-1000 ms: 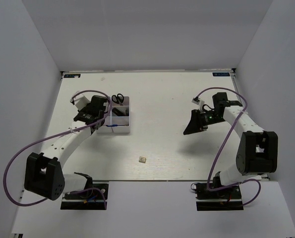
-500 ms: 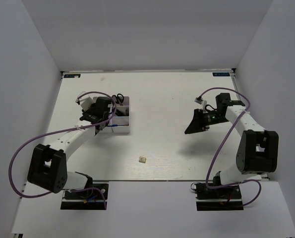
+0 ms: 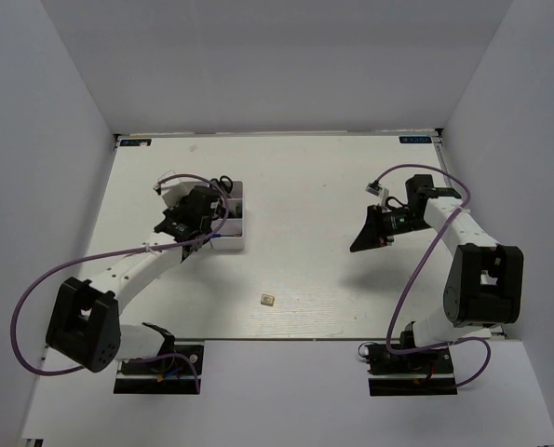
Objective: Sort the stationery into containers
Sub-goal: Place the stationery in the storage box, then pick up the stationery from the center of the board.
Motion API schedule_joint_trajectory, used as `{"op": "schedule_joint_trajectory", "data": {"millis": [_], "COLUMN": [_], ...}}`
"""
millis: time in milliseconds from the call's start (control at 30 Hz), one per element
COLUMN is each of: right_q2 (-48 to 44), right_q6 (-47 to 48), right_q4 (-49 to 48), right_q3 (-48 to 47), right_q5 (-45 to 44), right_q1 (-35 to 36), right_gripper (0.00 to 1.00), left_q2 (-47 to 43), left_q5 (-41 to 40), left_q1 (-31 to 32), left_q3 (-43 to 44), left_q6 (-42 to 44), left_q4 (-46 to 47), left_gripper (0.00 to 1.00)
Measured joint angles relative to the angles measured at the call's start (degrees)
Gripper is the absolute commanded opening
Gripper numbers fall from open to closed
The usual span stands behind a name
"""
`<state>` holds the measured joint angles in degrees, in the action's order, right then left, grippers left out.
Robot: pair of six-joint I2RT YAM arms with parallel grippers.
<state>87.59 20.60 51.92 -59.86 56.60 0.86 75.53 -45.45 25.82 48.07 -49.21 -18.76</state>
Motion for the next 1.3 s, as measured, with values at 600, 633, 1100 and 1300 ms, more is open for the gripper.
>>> {"op": "schedule_joint_trajectory", "data": {"millis": [600, 633, 1100, 1300], "right_q2": [-2.49, -2.49, -2.64, -2.64], "right_q6": [-6.75, -6.84, -7.13, -7.10], "right_q4": [-4.37, -4.35, -4.50, -4.48], "right_q3": [-1.18, -1.16, -1.11, -1.11], "right_q5": [-17.29, -17.49, -17.88, -17.86], "right_q1": [1.42, 1.42, 1.40, 1.38], "right_gripper": [0.86, 0.86, 0.86, 0.86], "left_q2": [13.94, 15.85, 23.17, 25.64], "left_q5": [28.85, 29.77, 35.93, 36.74], "left_q1": [27.93, 28.02, 33.27, 33.51], "left_q3": [11.26, 12.20, 14.67, 14.69], "left_q6": [-8.26, -8.13, -5.62, -4.15], "left_q4": [-29.70, -30.56, -31.08, -30.27], "left_gripper": [0.74, 0.74, 0.74, 0.73]}}
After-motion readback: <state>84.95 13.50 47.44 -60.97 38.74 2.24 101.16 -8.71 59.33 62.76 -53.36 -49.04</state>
